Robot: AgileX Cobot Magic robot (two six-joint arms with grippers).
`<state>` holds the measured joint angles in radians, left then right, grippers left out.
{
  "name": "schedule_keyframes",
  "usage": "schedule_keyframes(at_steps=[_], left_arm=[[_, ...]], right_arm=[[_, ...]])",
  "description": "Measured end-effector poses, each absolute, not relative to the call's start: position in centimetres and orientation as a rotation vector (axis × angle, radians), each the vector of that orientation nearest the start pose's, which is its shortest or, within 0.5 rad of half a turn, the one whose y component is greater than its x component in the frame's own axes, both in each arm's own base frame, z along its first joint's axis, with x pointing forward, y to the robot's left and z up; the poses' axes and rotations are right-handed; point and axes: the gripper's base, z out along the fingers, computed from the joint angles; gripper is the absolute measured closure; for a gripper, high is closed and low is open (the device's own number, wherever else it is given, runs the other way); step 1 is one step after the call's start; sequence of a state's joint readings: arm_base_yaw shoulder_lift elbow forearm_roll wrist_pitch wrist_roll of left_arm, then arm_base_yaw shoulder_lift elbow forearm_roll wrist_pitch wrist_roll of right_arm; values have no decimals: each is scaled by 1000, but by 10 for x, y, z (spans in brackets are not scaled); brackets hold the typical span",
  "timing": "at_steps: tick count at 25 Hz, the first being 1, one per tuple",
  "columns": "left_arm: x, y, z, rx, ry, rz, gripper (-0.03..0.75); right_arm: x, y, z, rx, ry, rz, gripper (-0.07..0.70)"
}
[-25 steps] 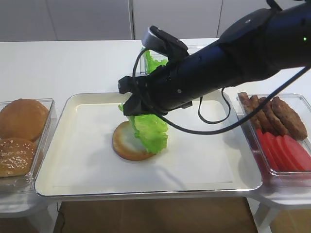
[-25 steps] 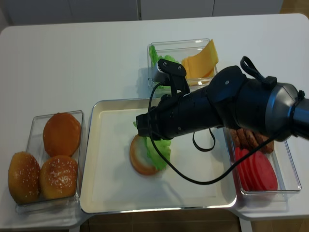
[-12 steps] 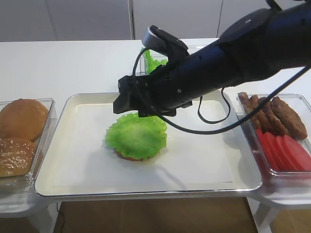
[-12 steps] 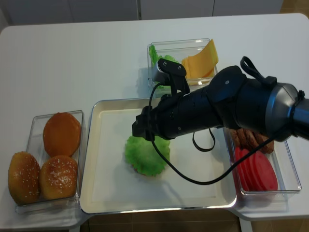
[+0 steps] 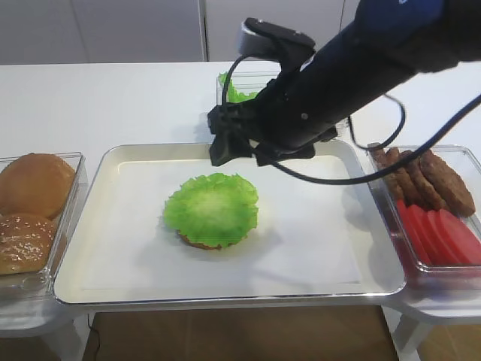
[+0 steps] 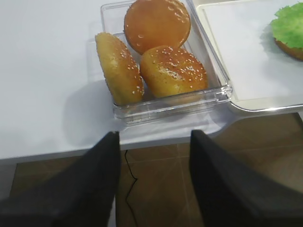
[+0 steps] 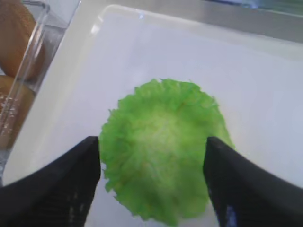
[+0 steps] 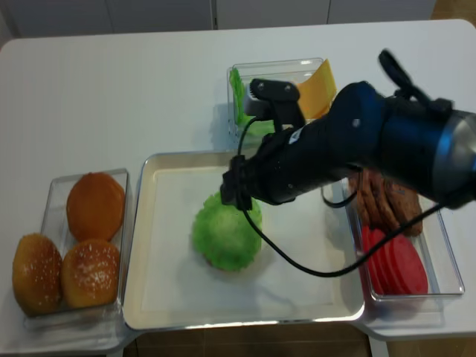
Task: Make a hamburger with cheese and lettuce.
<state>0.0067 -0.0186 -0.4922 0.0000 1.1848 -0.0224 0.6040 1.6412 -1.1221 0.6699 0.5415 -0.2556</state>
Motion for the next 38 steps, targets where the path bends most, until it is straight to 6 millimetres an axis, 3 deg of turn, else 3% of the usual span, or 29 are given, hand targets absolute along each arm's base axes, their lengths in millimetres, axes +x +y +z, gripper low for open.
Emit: schedule_keyframes(at_steps=[5,9,16,21,25,30,38], left_arm=[[-12,0,265,-31,2157,-9,356],[-12,0,265,-31,2157,-9,356],[-12,0,265,-31,2157,-9,356],[-12,0,265,-31,2157,-9,356],[-12,0,265,-31,2157,-9,356],[-12,0,265,-31,2157,-9,356],[-12,0,265,-31,2157,-9,356]], right_arm=[[266,200,278,-520,2555,512,102],[265,172,289,-468,2623,421,103],[268,98,317,-271,2636,318,104],[257,41,337,-56,2619,241,104],[233,27,346,8,2576,213,104],[197,24,341,20,2583,218,104],[104,17,340,17,2479,219,107]])
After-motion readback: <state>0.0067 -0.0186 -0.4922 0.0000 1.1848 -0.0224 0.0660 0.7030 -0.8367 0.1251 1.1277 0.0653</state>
